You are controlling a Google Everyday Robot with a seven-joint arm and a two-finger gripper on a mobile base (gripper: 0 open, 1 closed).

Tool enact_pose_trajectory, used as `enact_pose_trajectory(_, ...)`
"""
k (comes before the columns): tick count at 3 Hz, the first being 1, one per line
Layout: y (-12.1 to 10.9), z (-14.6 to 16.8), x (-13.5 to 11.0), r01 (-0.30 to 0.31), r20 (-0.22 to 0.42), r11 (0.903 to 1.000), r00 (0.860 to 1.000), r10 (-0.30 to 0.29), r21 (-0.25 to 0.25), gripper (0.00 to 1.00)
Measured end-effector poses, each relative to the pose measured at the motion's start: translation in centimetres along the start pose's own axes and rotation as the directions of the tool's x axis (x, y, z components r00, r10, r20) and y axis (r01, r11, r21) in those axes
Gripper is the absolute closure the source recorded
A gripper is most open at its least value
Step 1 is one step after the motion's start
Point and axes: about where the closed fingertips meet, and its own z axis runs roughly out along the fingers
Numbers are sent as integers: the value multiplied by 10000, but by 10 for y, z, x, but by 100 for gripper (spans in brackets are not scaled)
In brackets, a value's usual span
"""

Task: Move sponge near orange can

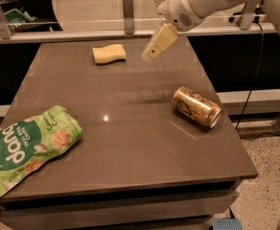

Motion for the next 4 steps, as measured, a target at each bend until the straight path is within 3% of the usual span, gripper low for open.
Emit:
enact_pose_trajectory(2,-42,86,7,-652,-364,9979,9972,650,-52,0)
enact_pose_trajectory(4,-52,160,4,-1348,-395,9907,9902,1339,-211,0)
